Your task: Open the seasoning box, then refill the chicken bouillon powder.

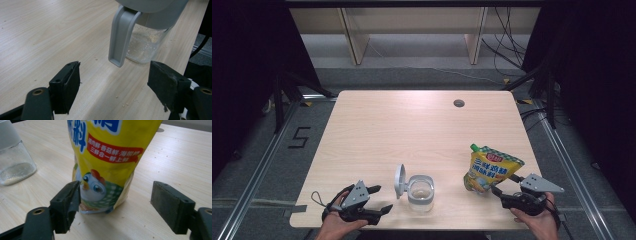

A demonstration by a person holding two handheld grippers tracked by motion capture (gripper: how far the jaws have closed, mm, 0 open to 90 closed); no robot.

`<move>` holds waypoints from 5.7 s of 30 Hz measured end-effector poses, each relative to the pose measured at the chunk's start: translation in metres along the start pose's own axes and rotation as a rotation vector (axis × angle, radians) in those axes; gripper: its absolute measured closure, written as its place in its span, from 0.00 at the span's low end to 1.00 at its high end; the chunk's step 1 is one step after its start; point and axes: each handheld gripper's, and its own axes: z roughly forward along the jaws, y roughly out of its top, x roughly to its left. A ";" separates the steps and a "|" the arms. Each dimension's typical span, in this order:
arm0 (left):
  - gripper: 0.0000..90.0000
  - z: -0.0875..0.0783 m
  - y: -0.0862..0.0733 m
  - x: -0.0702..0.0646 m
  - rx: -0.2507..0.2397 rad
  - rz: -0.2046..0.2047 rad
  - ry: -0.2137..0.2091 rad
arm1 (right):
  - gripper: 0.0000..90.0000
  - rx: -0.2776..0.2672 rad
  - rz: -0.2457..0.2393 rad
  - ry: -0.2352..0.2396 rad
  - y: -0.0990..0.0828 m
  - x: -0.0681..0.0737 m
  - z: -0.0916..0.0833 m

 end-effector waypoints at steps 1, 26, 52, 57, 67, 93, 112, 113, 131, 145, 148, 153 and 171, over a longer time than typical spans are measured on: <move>0.28 0.000 0.000 0.000 0.003 0.002 0.000 | 0.25 -0.001 0.004 0.007 0.000 -0.001 0.001; 0.28 0.004 0.002 0.000 -0.005 0.009 -0.006 | 0.20 -0.074 -0.059 0.109 0.002 -0.007 0.026; 0.28 0.001 0.000 -0.003 0.001 0.007 -0.013 | 0.18 -0.137 -0.037 0.131 0.000 -0.007 0.038; 0.28 0.001 0.000 -0.003 -0.008 -0.002 -0.006 | 0.20 -0.132 -0.053 0.141 -0.001 -0.006 0.042; 0.28 0.002 0.000 -0.004 -0.004 0.010 -0.003 | 0.25 -0.172 -0.062 0.158 0.001 -0.006 0.049; 0.28 0.004 -0.001 -0.005 0.016 0.021 -0.011 | 0.30 -0.191 -0.055 0.167 0.003 -0.007 0.063; 0.29 0.003 -0.001 -0.004 0.026 0.026 -0.016 | 0.47 -0.203 -0.043 0.178 0.007 0.002 0.059; 0.29 0.004 -0.001 -0.005 0.014 0.018 -0.021 | 0.47 -0.208 -0.042 0.176 0.007 0.002 0.060; 0.29 -0.003 -0.001 0.004 0.018 0.017 0.017 | 0.51 -0.192 -0.172 0.079 0.019 0.014 0.052; 0.29 -0.001 -0.001 0.004 0.004 0.033 0.009 | 0.52 -0.167 -0.485 -0.026 0.038 0.045 0.026; 0.29 -0.002 -0.002 0.004 0.008 0.037 0.008 | 0.52 -0.149 -0.551 -0.043 0.041 0.054 0.023; 0.27 -0.001 -0.002 0.005 0.007 0.025 0.009 | 0.52 -0.130 -0.661 -0.077 0.044 0.063 0.020; 0.24 -0.001 -0.002 0.005 0.020 -0.006 0.019 | 0.52 -0.043 -1.049 -0.168 0.049 0.105 0.020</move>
